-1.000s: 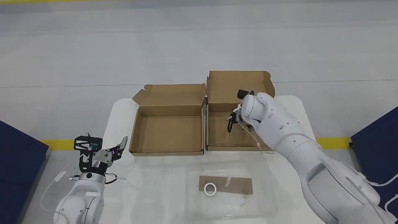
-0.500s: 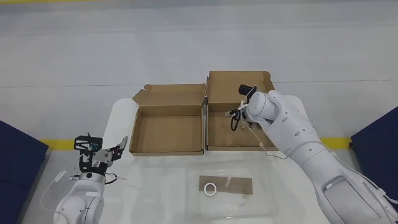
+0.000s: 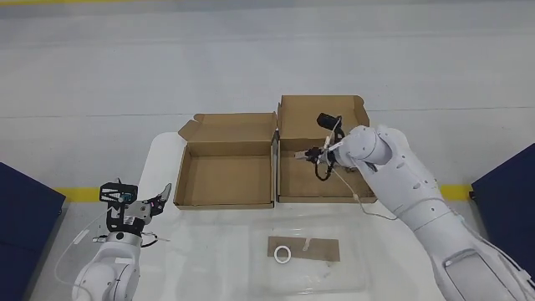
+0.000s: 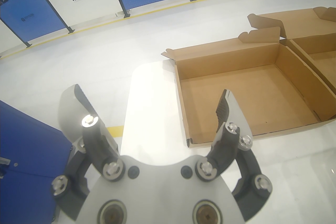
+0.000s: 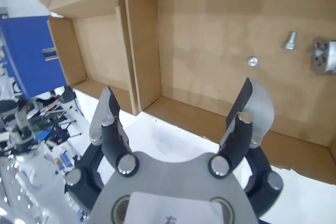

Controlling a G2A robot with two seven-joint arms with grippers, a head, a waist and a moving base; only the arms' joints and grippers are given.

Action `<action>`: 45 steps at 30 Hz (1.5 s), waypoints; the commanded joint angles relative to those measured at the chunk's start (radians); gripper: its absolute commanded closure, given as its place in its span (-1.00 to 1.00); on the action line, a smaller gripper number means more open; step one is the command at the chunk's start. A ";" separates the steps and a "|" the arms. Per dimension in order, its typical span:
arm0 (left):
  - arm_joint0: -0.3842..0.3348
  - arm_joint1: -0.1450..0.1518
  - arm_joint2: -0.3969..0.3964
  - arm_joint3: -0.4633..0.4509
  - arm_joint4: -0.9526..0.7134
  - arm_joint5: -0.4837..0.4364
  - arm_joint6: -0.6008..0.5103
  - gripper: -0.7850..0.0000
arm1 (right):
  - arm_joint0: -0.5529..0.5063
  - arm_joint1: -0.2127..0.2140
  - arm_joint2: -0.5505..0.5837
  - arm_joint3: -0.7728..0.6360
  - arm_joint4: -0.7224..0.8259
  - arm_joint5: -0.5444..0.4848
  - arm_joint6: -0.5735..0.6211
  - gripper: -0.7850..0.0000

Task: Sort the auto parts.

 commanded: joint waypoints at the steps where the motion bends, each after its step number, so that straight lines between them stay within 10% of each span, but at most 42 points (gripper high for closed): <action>1: 0.000 0.000 0.000 0.000 0.000 0.000 0.000 -1.00 | -0.055 0.028 0.079 -0.062 0.031 -0.079 0.050 -1.00; 19: 0.000 0.000 0.000 0.000 0.000 0.000 0.000 -1.00 | -0.521 0.172 0.676 -0.400 0.525 -0.447 0.470 -1.00; 45: 0.000 0.000 0.000 0.000 0.000 0.000 0.000 -1.00 | -0.654 0.227 0.707 -0.460 0.725 -0.552 0.470 -1.00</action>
